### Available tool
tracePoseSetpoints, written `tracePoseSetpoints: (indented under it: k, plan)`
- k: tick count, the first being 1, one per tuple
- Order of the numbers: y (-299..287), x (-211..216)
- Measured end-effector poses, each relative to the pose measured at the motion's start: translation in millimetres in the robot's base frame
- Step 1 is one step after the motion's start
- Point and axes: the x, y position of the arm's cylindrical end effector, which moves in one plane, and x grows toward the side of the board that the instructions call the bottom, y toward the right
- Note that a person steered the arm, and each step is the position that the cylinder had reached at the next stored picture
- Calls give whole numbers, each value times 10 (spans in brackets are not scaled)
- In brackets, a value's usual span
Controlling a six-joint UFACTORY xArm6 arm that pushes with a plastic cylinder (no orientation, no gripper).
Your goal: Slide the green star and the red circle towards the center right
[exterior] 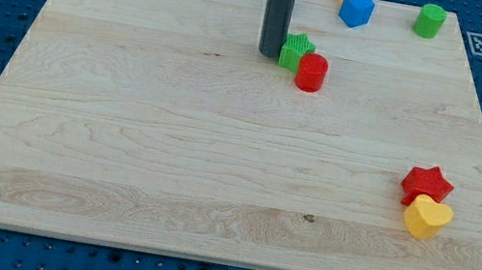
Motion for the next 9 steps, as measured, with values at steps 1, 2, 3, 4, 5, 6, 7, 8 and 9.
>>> tracePoseSetpoints:
  k: [1, 2, 3, 4, 5, 6, 7, 8, 9]
  plan:
    - [60, 141]
    - [3, -75]
    - [-17, -320]
    - [88, -339]
    - [308, -339]
    - [439, -326]
    - [481, -271]
    - [481, -197]
    - [481, -158]
